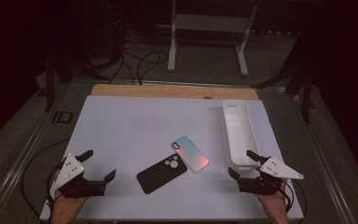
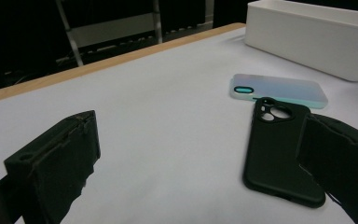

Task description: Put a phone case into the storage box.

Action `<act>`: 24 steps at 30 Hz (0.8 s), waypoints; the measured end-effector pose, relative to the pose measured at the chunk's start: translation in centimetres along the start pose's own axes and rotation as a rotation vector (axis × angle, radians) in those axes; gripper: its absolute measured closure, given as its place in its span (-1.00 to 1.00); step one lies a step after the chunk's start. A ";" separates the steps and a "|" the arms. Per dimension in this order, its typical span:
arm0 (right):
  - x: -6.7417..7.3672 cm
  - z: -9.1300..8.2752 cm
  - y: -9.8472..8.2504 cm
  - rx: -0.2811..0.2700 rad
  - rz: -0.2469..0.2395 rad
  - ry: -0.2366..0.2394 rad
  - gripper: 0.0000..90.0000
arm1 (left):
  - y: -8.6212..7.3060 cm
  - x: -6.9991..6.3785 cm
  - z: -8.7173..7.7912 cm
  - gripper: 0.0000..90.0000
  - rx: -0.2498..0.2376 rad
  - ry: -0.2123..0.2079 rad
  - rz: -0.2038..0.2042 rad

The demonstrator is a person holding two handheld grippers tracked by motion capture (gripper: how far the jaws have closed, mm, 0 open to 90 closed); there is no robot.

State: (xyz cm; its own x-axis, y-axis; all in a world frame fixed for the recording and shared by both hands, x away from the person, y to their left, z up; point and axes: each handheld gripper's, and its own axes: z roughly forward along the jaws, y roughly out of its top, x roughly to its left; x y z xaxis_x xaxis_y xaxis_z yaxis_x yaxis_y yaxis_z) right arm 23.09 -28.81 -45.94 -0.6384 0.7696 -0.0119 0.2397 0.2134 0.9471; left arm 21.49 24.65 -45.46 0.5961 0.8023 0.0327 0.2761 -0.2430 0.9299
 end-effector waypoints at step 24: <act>0.0 0.1 0.1 0.002 0.010 -0.020 -0.81 | 0.1 -0.1 -0.1 -1.00 0.006 0.010 0.007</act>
State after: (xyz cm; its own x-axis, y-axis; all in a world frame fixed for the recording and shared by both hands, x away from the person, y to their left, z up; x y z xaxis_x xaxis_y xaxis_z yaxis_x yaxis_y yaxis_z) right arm 23.17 -28.77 -45.87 -0.6210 0.7837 -0.0094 0.2473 0.2074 0.9465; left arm 21.37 24.62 -45.34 0.5905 0.8059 0.0430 0.2763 -0.2520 0.9274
